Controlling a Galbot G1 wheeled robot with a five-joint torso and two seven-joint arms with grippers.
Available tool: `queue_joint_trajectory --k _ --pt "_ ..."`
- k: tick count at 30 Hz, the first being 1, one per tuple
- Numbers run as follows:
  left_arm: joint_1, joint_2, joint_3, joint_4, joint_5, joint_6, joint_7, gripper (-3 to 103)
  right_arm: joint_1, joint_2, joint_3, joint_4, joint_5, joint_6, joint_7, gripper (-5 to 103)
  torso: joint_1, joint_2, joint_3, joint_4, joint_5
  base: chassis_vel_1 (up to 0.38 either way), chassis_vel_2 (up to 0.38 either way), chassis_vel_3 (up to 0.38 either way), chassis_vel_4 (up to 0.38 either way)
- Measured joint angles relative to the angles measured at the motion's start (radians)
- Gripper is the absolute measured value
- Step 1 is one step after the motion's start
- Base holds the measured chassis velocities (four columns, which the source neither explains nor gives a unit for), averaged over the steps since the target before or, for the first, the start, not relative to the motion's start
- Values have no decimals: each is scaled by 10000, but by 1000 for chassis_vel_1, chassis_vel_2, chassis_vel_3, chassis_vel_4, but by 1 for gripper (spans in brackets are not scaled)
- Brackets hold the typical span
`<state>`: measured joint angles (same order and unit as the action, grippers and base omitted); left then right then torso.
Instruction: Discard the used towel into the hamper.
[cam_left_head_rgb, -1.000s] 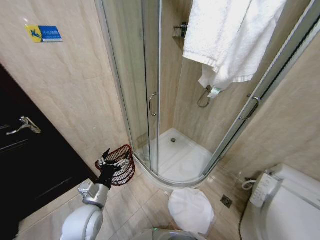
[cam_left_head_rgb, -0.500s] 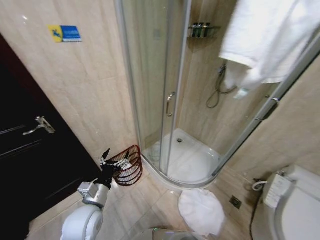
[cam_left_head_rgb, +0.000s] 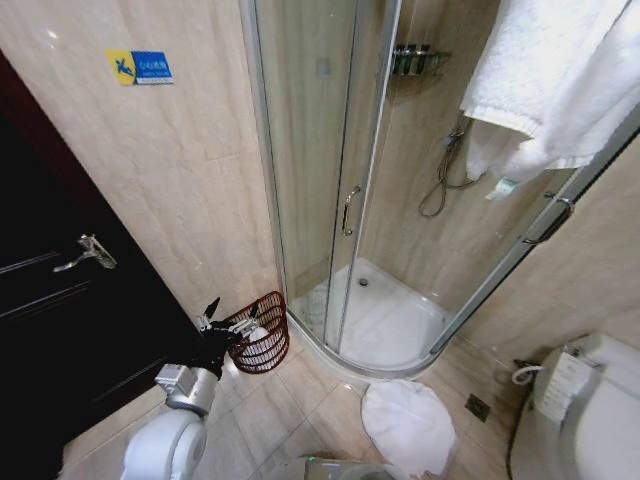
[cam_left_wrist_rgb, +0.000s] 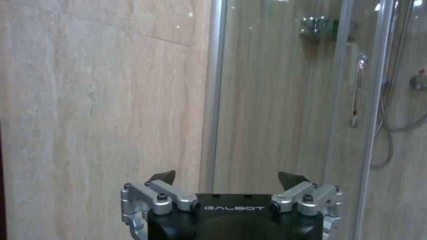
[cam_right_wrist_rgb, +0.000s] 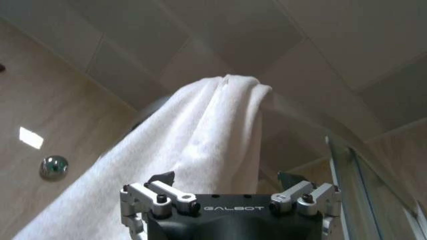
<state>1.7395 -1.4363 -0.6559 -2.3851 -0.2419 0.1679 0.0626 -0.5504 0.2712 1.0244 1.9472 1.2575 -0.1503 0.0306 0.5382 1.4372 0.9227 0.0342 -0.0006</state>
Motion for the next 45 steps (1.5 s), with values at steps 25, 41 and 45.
queue_joint_trajectory --k 25,41,45 --pt "0 0 -1 0 0 0 -2 100 10142 4663 -8839 -3247 -3759 -562 1293 100 1 -2 1 2 9 0 0 0 0" --pt "0 1 -1 0 0 1 -1 100 11003 6293 -9115 -4740 -6222 -1096 2331 100 1 -2 1 5 5 0 0 0 0" --pt "0 1 -1 -1 1 0 -2 100 11062 6230 -9037 -5034 -6376 -1111 2330 100 0 -2 1 2 11 0 0 0 0"
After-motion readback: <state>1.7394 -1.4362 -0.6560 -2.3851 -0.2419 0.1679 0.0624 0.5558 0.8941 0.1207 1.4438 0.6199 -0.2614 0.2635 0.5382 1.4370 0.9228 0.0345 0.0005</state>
